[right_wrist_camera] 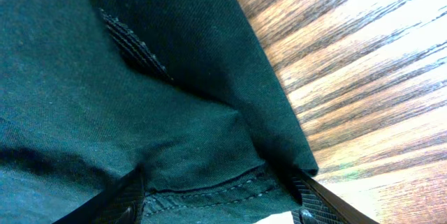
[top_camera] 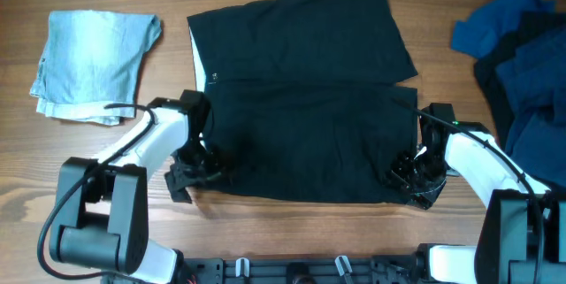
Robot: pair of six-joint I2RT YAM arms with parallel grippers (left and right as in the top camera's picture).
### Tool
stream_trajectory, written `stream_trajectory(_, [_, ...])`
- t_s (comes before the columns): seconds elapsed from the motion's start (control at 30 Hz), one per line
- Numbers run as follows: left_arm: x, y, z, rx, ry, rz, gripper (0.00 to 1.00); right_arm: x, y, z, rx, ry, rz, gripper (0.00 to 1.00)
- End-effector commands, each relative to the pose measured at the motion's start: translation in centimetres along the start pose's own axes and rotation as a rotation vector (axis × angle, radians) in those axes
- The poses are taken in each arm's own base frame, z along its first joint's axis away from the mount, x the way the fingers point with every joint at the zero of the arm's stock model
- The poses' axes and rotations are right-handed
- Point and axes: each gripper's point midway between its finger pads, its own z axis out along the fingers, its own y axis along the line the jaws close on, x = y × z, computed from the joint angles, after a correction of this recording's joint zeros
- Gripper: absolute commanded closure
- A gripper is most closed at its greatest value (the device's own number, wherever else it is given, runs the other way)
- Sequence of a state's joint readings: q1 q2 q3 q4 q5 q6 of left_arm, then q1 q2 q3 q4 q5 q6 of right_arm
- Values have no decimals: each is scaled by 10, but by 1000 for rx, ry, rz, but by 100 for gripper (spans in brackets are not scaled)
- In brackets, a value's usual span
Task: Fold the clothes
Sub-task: 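Grasp the bottom leg hems with both grippers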
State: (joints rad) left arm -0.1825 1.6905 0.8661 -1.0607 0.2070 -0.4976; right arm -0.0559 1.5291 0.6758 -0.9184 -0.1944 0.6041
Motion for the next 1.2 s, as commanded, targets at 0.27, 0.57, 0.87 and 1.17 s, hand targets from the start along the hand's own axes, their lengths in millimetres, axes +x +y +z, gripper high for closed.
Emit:
stream_trajectory(0.27, [-18,-13,0,66,-94,-59,29,1,-5,2,14,-2,-24,32])
stream_trajectory(0.57, [-24,2,-6,-5,-154,-75,34,-4,-5,-7,38,-19,-25,26])
stream_trajectory(0.87, [-25,10,-9,-40,-175,-77,7,-2,-15,-16,101,-16,38,3])
stream_trajectory(1.17, [-27,11,-6,-44,-189,-76,6,-18,-4,-12,51,-83,50,12])
